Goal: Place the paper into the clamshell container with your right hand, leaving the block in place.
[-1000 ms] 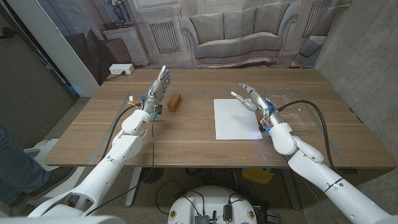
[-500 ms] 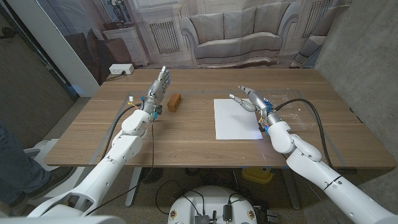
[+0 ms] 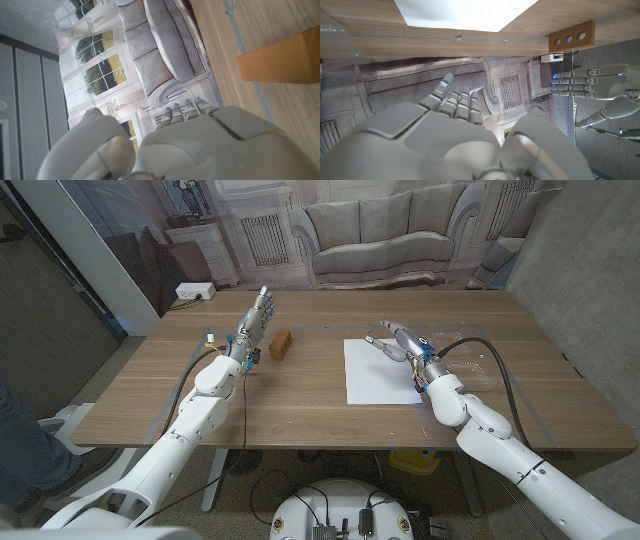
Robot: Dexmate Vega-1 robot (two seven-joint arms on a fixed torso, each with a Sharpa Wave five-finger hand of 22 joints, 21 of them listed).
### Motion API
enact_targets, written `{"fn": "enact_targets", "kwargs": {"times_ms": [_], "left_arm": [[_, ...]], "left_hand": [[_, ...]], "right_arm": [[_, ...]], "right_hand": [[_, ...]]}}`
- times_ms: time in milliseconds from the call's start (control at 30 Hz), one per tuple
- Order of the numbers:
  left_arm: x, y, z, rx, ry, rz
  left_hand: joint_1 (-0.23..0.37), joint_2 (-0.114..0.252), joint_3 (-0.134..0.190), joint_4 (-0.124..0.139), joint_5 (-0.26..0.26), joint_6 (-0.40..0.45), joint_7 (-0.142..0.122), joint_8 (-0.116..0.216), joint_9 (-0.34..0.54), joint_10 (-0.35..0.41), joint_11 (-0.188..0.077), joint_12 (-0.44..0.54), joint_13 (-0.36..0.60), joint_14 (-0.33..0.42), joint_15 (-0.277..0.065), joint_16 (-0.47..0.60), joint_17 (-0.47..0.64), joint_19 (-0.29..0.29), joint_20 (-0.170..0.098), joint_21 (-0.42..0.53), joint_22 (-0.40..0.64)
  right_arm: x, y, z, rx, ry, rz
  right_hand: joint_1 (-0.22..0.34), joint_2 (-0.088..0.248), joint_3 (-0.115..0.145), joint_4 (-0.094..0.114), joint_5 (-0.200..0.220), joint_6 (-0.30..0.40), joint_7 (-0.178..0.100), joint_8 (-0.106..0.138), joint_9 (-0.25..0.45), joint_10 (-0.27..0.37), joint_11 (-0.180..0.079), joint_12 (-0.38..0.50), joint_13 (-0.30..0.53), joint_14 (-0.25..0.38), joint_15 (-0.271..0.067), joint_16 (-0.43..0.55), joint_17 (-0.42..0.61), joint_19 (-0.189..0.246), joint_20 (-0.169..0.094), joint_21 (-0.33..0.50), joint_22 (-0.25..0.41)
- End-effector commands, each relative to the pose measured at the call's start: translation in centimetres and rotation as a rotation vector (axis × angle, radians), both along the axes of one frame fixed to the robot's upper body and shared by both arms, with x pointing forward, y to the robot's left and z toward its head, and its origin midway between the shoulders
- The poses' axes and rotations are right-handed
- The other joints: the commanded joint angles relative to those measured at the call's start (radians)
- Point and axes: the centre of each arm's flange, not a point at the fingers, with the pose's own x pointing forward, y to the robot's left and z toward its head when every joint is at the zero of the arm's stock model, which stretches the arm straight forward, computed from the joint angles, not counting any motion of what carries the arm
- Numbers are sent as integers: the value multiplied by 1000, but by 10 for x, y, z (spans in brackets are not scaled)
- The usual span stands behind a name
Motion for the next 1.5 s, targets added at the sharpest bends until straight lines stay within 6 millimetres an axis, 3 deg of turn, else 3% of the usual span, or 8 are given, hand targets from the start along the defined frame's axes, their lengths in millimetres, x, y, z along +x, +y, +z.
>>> {"fn": "enact_targets", "kwargs": {"times_ms": [33, 1500], "left_arm": [[-2, 3, -1, -1, 1, 3], [-1, 4, -8, -4, 12, 2]], "left_hand": [[7, 0, -7, 1, 0, -9, 3, -3, 4, -8, 1, -5, 2, -10, -1, 2, 3, -12, -27, -1, 2], [14, 4, -16, -2, -5, -9, 1, -2, 5, -9, -4, -3, 2, -12, -2, 4, 4, -15, -21, 0, 2]], "right_arm": [[-1, 8, 0, -60, -3, -31], [5, 31, -12, -198, 39, -59]], "right_hand": [[10, -2, 0, -6, -2, 6, -1, -5, 5, 4, -2, -5, 4, 1, 5, -3, 3, 6, -50, -2, 5], [36, -1, 3, -26, 0, 8, -17, -7, 6, -17, -6, -17, 4, -19, 9, -13, 2, 0, -45, -31, 5]]}}
